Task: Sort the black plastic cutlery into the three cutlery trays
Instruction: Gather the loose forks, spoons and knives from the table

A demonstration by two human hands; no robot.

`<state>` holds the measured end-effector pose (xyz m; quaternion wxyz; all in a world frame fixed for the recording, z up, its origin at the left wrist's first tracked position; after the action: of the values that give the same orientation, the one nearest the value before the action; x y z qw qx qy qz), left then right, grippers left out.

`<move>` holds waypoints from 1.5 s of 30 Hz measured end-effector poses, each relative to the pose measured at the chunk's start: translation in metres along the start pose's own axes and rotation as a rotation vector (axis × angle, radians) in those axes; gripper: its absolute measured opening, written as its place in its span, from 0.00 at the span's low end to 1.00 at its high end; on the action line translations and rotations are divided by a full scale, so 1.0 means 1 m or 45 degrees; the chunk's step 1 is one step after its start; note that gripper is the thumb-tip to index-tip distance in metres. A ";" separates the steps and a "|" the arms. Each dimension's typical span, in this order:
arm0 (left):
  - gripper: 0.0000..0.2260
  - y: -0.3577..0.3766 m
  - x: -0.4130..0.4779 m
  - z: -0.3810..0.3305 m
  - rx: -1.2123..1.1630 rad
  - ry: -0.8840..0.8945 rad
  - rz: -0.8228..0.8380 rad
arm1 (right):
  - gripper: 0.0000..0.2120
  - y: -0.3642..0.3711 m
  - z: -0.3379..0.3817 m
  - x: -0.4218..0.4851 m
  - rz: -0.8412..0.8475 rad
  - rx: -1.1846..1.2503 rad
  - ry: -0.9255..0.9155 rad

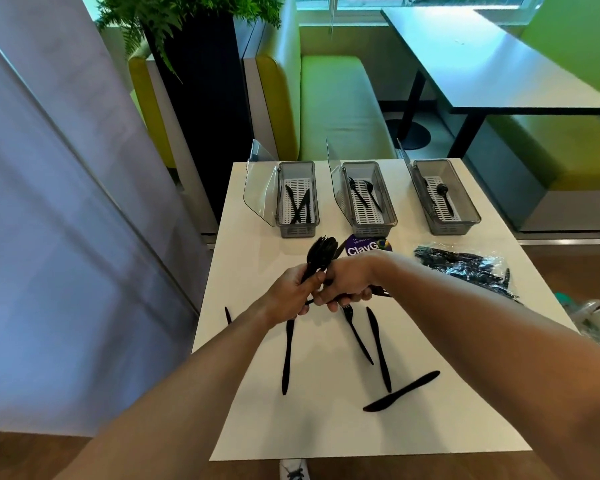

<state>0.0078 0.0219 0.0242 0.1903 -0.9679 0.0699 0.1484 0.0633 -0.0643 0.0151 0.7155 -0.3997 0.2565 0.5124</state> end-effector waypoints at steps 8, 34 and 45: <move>0.09 -0.034 0.003 0.029 -0.058 -0.093 -0.196 | 0.17 -0.039 -0.007 -0.004 -0.235 -0.063 -0.124; 0.09 -0.037 0.006 0.052 -0.185 -0.208 -0.260 | 0.06 -0.018 0.010 0.031 -0.554 0.999 -0.502; 0.15 -0.040 -0.027 0.082 -0.216 -0.265 -0.351 | 0.18 -0.013 -0.078 0.021 -0.946 0.399 -0.110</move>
<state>-0.0310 0.0923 -0.0257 0.1329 -0.9603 -0.0963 0.2256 0.0860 -0.1202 -0.0404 0.9144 -0.3294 0.1390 0.1900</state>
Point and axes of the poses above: each hand's wrist, its own x-axis towards the middle knuckle, its own y-axis out of the palm, z = x × y, the point moved 8 cm from there along x, towards the middle knuckle, and after that the axes turned 15 degrees about x, right-handed, at the moved point
